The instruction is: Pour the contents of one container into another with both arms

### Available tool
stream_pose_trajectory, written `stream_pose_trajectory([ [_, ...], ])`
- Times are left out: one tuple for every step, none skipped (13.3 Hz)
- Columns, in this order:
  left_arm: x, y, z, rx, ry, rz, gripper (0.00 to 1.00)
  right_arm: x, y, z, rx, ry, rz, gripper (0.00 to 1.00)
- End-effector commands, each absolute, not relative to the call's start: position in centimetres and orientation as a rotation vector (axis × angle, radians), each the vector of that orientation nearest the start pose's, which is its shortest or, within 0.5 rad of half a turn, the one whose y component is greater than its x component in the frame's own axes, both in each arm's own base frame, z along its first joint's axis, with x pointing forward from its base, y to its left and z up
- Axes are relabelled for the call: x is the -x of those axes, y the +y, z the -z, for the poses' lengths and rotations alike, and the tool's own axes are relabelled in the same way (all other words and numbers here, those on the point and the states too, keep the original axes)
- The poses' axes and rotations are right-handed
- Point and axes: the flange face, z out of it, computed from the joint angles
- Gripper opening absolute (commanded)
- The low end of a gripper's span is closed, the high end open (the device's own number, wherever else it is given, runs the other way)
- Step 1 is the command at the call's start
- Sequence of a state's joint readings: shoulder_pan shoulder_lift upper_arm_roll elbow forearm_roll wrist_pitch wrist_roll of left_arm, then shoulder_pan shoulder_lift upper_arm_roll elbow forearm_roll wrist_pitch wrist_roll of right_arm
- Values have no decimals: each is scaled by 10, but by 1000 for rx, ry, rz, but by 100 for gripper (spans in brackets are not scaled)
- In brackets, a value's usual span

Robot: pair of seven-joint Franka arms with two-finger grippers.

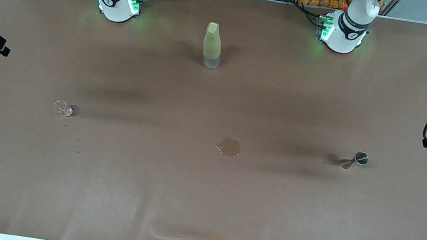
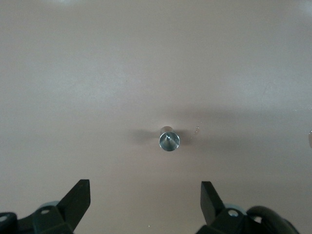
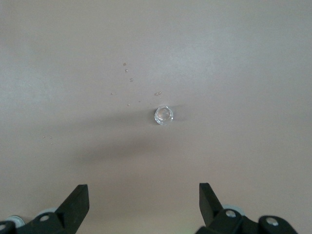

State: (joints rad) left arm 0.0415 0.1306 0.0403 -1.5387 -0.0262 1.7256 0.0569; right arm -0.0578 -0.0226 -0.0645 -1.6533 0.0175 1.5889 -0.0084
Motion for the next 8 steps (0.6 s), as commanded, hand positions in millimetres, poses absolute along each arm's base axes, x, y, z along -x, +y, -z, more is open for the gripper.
stream_pose_trajectory([
  [-606, 42, -584, 3134, -19, 106, 100, -543, -59, -592, 3128, 149, -67, 100],
  [-606, 43, -584, 3136, -10, 106, 100, -543, -58, -591, 3128, 147, -71, 100],
  [-606, 43, -585, 3136, -8, 108, 100, -545, -58, -588, 3130, 142, -79, 100],
  [-605, 42, -585, 3142, -9, 109, 100, -546, -59, -586, 3129, 111, -83, 100],
  [-605, 43, -584, 3145, -12, 107, 100, -548, -60, -583, 3129, -8, -85, 100],
  [-605, 42, -584, 3145, -19, 107, 100, -549, -60, -581, 3126, -47, -91, 100],
  [-605, 43, -583, 3145, -19, 100, 100, -549, -60, -582, 3126, -59, -87, 100],
  [-605, 45, -582, 3145, -21, 98, 100, -549, -60, -583, 3126, -66, -82, 100],
])
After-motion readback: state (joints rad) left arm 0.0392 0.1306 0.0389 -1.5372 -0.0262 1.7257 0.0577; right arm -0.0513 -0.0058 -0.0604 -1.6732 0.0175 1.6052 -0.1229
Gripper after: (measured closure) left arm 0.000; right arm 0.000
